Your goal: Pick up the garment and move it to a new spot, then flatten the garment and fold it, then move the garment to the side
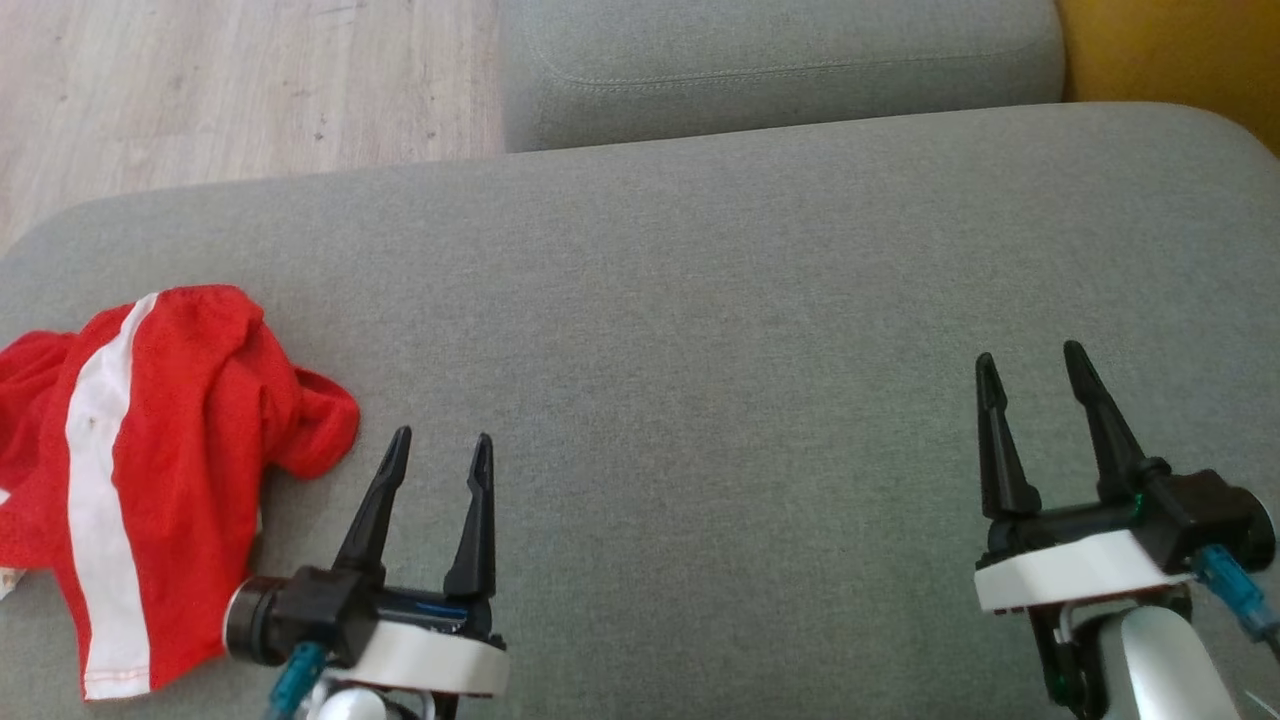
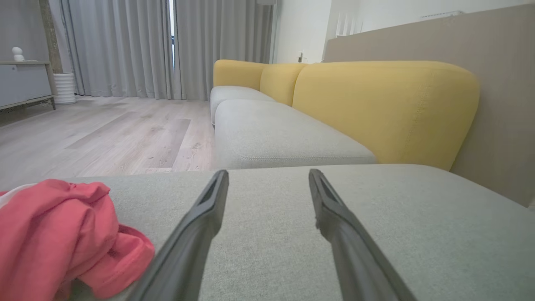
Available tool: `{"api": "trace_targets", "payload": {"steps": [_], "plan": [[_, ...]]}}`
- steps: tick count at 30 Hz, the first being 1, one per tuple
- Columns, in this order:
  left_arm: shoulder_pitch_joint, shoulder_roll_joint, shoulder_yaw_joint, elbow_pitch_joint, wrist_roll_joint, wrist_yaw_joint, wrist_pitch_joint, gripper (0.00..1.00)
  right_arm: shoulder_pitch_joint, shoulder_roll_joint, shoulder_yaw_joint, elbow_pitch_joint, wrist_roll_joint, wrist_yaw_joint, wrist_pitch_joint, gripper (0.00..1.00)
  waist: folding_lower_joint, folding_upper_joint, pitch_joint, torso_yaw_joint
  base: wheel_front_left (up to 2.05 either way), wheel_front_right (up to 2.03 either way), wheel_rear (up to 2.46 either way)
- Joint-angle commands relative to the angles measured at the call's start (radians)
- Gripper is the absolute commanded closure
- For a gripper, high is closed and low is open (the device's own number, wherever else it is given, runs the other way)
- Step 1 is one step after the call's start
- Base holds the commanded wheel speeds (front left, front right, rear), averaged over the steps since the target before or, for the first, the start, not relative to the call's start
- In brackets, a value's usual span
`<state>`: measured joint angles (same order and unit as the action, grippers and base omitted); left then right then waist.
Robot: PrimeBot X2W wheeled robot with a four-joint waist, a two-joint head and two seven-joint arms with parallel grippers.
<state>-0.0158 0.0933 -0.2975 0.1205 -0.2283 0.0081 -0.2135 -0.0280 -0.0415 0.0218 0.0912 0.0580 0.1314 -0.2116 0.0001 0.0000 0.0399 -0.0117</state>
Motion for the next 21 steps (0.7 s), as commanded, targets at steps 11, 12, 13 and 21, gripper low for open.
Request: {"api": "trace_targets", "payload": {"steps": [11,12,13,21], "plan": [[0.002,-0.040,0.136,-0.056,0.001,-0.106,-0.043,0.00,0.013,-0.009,0.028,-0.026,0.065,-0.001,-0.045,0.00,-0.0001,0.0000,-0.009,0.000,0.00,0.00,0.00],[0.005,-0.041,0.134,-0.050,0.019,-0.110,-0.046,0.00,0.015,-0.009,0.030,-0.021,0.053,-0.001,-0.048,0.00,-0.0001,0.0000,-0.010,0.000,0.00,0.00,0.00],[0.006,-0.041,0.130,-0.045,0.036,-0.114,-0.048,0.00,0.016,-0.009,0.032,-0.015,0.043,-0.001,-0.050,0.00,-0.0001,0.0000,-0.010,0.000,0.00,0.00,0.00],[0.009,-0.043,0.125,-0.033,0.025,-0.124,-0.048,0.00,0.015,-0.009,0.033,-0.005,0.070,-0.001,-0.050,0.00,-0.0001,0.0000,-0.016,-0.002,0.00,0.00,0.00]]}}
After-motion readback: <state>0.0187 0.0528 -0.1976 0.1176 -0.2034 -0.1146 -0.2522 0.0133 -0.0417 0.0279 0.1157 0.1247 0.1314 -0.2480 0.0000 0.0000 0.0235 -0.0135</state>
